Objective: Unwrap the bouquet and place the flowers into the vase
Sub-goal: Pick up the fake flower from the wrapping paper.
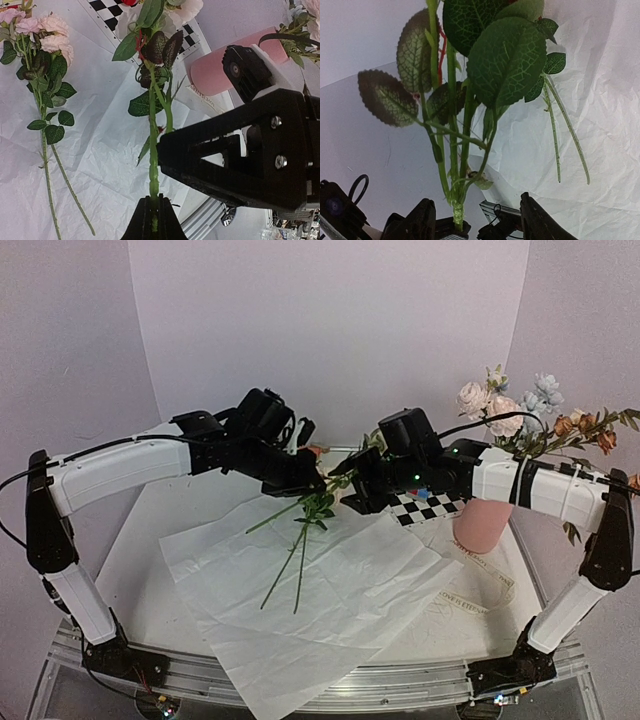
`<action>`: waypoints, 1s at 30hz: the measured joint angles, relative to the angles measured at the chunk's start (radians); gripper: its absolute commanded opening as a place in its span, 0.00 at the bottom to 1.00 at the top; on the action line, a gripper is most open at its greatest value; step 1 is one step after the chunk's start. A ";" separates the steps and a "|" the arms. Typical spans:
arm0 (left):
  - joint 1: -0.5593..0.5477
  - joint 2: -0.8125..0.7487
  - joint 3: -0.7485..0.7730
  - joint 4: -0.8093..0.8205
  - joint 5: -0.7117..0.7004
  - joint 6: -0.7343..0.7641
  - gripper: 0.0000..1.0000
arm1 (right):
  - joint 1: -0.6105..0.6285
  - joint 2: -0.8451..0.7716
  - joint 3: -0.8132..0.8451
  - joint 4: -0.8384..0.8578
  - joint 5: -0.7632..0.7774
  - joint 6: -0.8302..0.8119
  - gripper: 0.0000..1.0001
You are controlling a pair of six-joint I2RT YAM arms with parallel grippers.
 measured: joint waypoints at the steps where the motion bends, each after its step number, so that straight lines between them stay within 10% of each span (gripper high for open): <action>1: 0.000 -0.005 -0.007 0.004 0.004 0.000 0.00 | 0.000 0.000 0.000 0.002 0.004 0.015 0.48; 10: 0.000 -0.053 -0.062 0.032 0.032 -0.003 0.00 | 0.000 0.020 0.006 0.018 0.033 0.076 0.33; 13: 0.000 -0.057 -0.080 0.042 0.048 -0.003 0.02 | 0.000 0.041 0.015 0.021 0.033 0.080 0.14; 15: 0.000 -0.057 -0.088 0.048 0.061 -0.003 0.13 | 0.000 0.048 0.017 0.022 0.033 0.082 0.00; 21: 0.000 -0.092 -0.159 0.088 0.093 -0.003 0.65 | 0.000 0.053 0.062 0.008 0.053 -0.031 0.00; 30: -0.001 -0.336 -0.296 0.112 -0.028 -0.001 0.73 | 0.003 0.058 0.167 0.021 -0.003 -0.581 0.00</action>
